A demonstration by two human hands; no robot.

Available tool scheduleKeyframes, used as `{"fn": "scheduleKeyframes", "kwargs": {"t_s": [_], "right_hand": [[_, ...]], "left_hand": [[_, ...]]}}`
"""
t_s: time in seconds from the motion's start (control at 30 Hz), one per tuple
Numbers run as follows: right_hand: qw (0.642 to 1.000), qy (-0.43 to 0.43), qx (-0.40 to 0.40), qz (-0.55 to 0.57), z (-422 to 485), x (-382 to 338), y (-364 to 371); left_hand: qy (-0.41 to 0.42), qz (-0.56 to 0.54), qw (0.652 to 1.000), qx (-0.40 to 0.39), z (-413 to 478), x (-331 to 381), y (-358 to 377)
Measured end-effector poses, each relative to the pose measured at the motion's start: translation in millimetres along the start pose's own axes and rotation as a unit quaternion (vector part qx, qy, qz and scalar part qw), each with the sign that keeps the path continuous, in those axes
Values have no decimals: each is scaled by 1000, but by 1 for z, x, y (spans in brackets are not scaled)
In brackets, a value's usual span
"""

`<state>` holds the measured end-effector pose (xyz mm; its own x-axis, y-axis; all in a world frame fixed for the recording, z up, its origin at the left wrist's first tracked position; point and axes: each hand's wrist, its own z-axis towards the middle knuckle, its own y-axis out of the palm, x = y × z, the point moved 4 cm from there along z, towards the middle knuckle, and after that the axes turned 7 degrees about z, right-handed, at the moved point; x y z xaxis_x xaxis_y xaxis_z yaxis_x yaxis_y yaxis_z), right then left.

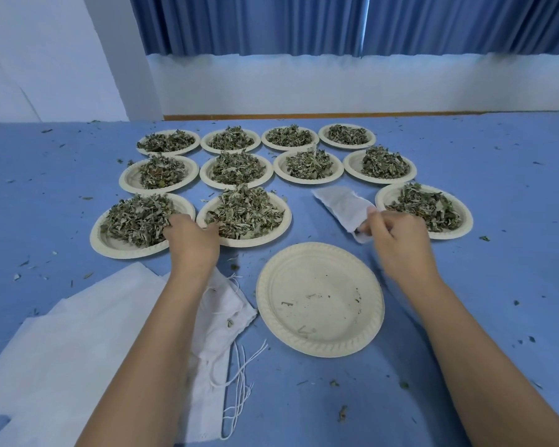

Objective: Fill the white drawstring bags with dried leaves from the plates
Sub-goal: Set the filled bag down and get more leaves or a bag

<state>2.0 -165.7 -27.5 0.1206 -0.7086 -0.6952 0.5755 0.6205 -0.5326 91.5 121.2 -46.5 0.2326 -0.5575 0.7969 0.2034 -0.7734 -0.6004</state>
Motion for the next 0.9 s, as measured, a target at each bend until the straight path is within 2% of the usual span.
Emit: {"fn": "scheduleKeyframes", "kwargs": {"t_s": [0.1,0.17,0.23,0.37,0.43,0.67,0.9], "right_hand": [[992,35,-119,-12,-2,1,20],[986,47,-157,-14,-3,1,30],[989,52,-139,12,-1,3,27],[992,50,-1,113,0,7,6],[984,51,20,171,0,6,3],[968,132,-111,185,0,11,23],[936,205,-182,221,-3,8,24]], "left_hand": [[4,-47,999,-9,0,-1,-1],[-2,-86,996,-15,-1,-1,1],[-4,-135,990,-25,-2,0,2],[-16,-183,982,-49,0,-1,1],[-21,-202,977,-72,-2,1,1],[-6,-276,941,-197,-17,14,-3],[45,-162,918,-360,-43,24,4]]}}
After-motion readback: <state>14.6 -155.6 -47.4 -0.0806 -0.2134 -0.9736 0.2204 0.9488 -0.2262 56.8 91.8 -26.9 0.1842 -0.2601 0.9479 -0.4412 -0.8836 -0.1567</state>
